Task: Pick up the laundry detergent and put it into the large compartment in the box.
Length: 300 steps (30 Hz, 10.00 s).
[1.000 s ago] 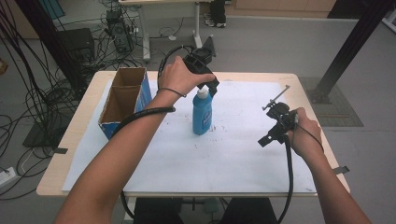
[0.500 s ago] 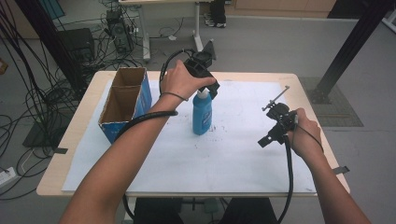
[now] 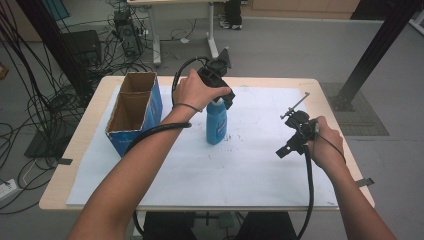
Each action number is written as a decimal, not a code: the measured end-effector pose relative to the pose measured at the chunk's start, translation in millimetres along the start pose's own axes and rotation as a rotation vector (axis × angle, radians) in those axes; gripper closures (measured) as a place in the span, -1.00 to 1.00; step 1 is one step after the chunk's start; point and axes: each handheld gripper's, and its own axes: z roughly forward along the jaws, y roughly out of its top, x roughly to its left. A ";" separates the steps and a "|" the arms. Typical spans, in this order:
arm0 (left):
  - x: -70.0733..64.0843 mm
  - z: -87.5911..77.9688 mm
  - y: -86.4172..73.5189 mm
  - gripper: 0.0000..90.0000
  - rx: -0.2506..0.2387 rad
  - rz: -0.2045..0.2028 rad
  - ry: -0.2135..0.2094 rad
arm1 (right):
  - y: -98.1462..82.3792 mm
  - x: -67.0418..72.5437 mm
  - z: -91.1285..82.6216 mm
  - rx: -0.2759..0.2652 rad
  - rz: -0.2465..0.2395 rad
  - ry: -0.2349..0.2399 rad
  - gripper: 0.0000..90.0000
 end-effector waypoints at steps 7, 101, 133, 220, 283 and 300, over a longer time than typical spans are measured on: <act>-1.7 7.5 -0.4 -0.81 0.012 0.002 0.005 | -0.5 -0.4 0.3 -0.003 0.000 -0.002 -0.89; 0.8 30.4 -6.6 -0.80 -0.008 -0.042 0.026 | -0.2 0.5 2.9 -0.001 -0.010 -0.009 -0.89; 0.5 29.9 -6.6 -0.80 -0.008 -0.050 0.034 | 0.0 1.4 2.0 -0.001 -0.008 -0.015 -0.89; -4.5 27.1 -8.0 -0.17 -0.012 -0.060 0.061 | 2.2 4.4 0.7 -0.002 -0.023 -0.028 -0.89; -5.5 27.1 -9.1 -0.17 -0.018 -0.067 0.067 | 4.6 6.2 -1.0 -0.001 -0.024 -0.032 -0.89; -6.7 27.2 -9.0 -0.16 -0.019 -0.071 0.075 | 5.0 4.3 -0.3 0.000 -0.021 -0.026 -0.89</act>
